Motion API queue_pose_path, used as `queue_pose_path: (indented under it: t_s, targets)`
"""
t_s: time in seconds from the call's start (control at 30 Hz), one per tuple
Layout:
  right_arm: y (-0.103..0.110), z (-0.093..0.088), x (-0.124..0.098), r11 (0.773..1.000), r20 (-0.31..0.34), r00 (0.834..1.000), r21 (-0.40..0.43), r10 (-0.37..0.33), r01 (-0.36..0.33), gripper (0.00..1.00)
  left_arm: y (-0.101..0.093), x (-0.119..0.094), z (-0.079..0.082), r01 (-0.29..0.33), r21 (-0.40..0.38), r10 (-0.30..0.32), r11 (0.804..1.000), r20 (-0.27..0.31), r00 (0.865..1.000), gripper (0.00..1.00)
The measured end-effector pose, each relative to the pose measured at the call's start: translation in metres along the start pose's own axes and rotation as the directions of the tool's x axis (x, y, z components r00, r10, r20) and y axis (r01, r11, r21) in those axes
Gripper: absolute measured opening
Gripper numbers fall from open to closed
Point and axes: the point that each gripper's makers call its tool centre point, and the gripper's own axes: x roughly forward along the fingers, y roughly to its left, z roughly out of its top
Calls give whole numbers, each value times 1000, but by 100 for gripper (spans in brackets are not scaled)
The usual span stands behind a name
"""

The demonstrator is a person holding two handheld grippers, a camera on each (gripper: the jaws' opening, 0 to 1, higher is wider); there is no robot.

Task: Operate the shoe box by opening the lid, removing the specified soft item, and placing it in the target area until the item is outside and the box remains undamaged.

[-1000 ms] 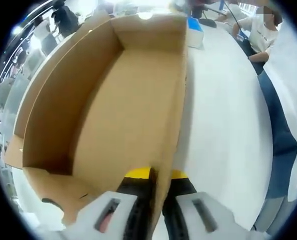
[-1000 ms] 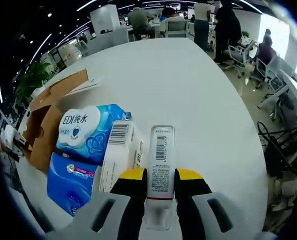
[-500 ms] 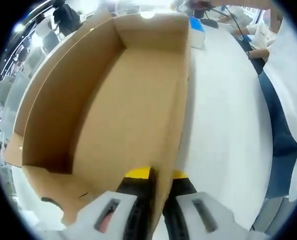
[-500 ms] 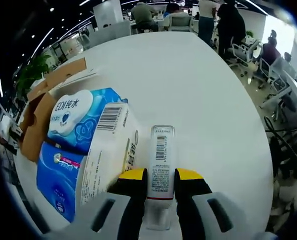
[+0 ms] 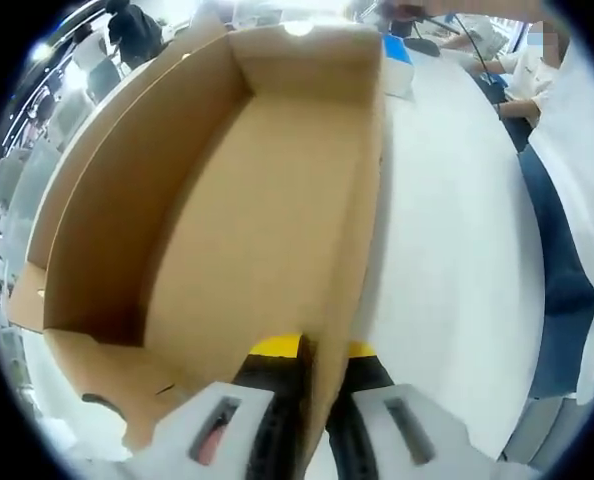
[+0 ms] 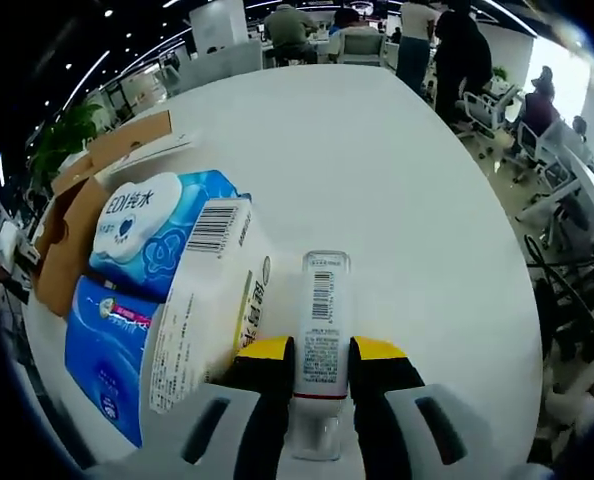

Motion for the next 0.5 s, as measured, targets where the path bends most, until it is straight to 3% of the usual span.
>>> queue_pose_path:
  t_s: [0.27, 0.5]
  targets:
    - [-4, 0, -2, 1000, 2, 1000, 18, -4, 4, 23, 0, 0, 0, -1, -3, 1, 1000, 0, 1000, 5]
    - [-6, 5, -15, 999, 41, 999, 35, -13, 12, 20, 0, 0, 1, -1, -2, 1, 1000, 0, 1000, 5]
